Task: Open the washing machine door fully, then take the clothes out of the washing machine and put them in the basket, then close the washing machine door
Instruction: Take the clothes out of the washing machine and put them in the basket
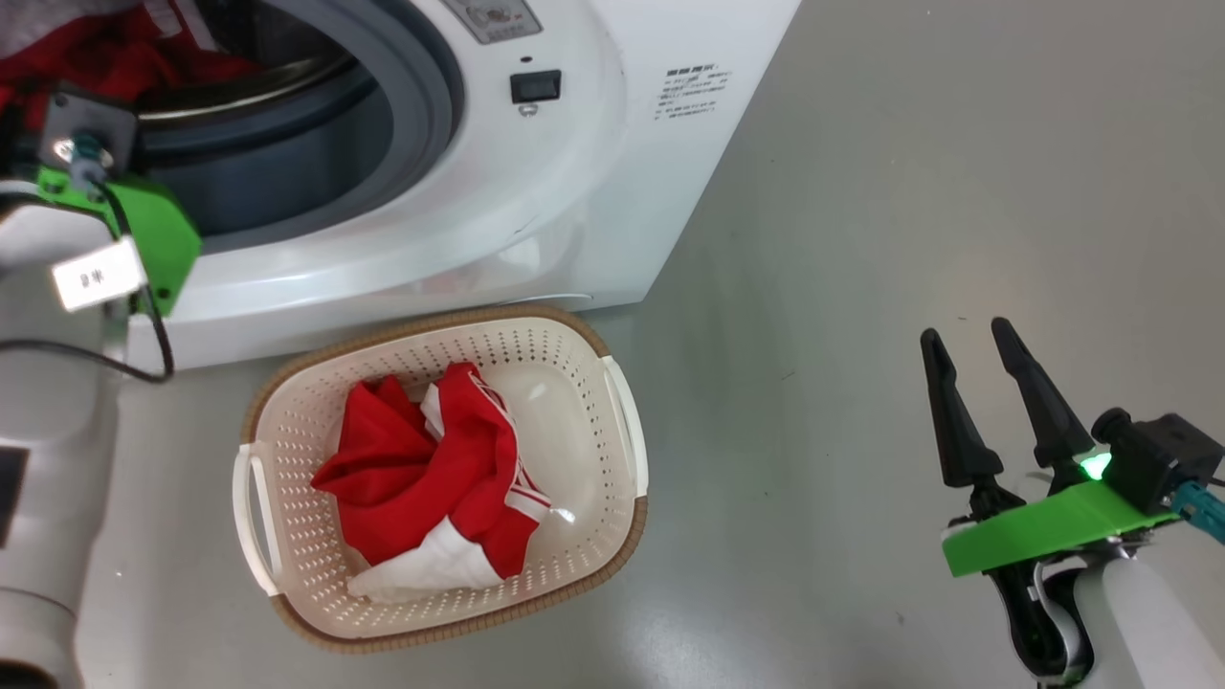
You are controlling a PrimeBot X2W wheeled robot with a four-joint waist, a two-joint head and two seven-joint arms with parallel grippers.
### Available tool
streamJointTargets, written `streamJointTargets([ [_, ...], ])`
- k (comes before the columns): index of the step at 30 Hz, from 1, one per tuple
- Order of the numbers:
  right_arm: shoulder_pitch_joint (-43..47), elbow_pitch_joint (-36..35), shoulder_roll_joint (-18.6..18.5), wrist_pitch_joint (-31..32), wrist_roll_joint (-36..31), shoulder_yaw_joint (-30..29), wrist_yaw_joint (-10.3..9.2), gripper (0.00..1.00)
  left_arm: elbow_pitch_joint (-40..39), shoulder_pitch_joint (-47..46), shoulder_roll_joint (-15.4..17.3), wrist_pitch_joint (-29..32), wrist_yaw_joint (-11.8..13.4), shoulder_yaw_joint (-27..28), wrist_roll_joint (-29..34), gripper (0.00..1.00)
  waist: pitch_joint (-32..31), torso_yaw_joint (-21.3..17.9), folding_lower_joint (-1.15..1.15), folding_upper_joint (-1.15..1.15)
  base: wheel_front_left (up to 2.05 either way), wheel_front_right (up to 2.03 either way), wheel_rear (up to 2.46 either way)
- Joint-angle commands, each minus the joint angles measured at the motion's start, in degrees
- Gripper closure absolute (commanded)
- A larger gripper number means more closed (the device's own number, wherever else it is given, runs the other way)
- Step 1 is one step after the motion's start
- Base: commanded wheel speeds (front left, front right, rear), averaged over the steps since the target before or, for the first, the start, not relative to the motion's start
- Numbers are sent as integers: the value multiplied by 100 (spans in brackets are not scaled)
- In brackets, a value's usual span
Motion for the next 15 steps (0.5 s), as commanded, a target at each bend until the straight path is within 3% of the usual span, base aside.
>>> streamJointTargets([
  [1, -120, -144, -31, -37, 56, 165, 36, 0, 78, -249, 369, 92, 79, -9, 142, 0, 44, -8, 0, 0, 0, 0, 0],
  [15, -271, -180, -22, -37, 73, 213, 36, 0, 745, -873, 635, 558, 24, -486, 477, 0, 263, -99, 0, 0, 0, 0, 0],
])
